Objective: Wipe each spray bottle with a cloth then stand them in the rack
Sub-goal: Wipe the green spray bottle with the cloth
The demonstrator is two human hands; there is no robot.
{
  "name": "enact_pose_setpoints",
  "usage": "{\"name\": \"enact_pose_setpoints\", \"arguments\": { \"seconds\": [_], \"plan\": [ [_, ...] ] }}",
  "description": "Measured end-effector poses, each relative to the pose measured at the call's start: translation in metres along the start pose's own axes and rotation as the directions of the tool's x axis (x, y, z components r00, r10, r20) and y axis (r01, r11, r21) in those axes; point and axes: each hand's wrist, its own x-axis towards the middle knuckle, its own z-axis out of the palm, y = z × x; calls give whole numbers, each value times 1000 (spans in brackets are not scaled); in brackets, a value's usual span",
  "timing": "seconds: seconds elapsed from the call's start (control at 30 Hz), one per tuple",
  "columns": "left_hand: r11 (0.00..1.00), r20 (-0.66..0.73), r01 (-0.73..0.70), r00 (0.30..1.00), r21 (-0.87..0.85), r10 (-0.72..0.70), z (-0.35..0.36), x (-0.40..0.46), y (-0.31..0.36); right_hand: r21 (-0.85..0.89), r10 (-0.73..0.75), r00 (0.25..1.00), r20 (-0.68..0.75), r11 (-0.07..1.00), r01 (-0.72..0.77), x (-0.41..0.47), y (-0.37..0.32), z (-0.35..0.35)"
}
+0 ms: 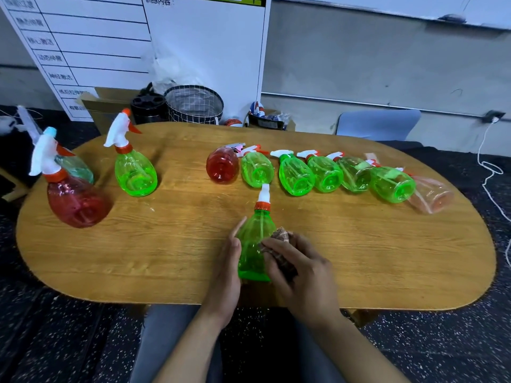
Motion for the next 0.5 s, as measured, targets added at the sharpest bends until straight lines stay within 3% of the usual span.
{"name": "enact_pose_setpoints", "arguments": {
  "seconds": [0.13, 0.2, 0.27, 0.33, 0.4, 0.5],
  "plan": [
    [1000, -7, 16, 1000, -11, -16, -1, 0, 1, -29, 74, 997, -11, 997, -75, -1, 11, -1],
    [999, -14, 26, 1000, -22, -26, -1, 0, 2, 47, 166, 985, -51, 985, -163, -2, 18, -3],
    [999, -6, 33, 999, -27, -33, 0, -2, 4, 323, 374, 926, -53, 884, -338, 3, 21, -1],
    [999, 4, 39, 999, -36, -39, 3, -4, 9, 571, 531, 847, 7, 693, -439, 11, 20, 1],
    [1000, -11, 21, 1000, -12, -21, 4, -4, 10, 663, 573, 817, 55, 591, -459, 17, 18, 3],
    [998, -13, -23, 1000, 54, 24, 3, -3, 10, 682, 539, 838, 81, 583, -441, 16, 14, 11]
  ]
}}
